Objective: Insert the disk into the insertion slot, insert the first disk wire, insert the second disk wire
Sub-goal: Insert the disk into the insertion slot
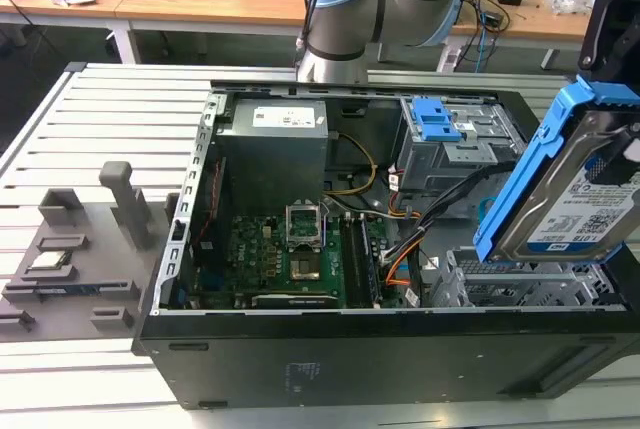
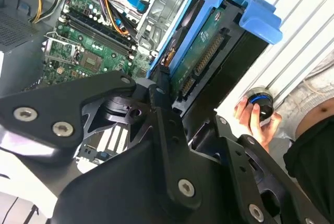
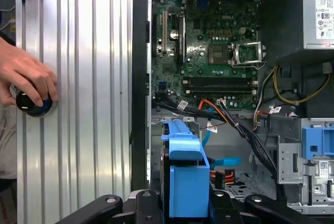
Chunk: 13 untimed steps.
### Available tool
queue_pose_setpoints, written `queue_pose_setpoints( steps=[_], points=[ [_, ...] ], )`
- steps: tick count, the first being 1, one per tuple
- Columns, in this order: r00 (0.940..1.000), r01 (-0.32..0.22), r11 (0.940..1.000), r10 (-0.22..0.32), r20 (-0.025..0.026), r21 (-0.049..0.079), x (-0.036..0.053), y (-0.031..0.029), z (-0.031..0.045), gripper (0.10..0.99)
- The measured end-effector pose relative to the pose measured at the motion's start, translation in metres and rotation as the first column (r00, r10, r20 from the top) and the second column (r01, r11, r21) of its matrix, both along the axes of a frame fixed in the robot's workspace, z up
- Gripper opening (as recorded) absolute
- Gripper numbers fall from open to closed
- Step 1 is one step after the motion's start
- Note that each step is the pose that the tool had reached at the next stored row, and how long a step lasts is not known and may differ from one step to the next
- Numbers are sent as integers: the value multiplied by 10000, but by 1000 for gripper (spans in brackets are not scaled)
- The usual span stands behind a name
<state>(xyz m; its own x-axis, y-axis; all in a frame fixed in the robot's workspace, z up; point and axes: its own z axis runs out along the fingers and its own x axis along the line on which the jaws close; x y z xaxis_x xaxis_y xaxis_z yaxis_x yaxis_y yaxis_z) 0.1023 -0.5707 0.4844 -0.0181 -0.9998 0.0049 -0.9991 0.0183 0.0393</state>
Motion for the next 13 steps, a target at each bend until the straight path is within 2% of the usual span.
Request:
queue_pose_setpoints(
  steps=[3,4,6,8,13],
  points=[
    [10000,0,10000,0,0,0,0,5,-39,365],
    [10000,1,10000,-1,0,-1,1,17,-75,365],
    [10000,-1,10000,1,-1,-1,10,54,-147,365],
    [10000,0,10000,0,-2,0,30,121,-194,365],
    [10000,0,10000,0,-8,0,68,169,-287,365]
  ],
)
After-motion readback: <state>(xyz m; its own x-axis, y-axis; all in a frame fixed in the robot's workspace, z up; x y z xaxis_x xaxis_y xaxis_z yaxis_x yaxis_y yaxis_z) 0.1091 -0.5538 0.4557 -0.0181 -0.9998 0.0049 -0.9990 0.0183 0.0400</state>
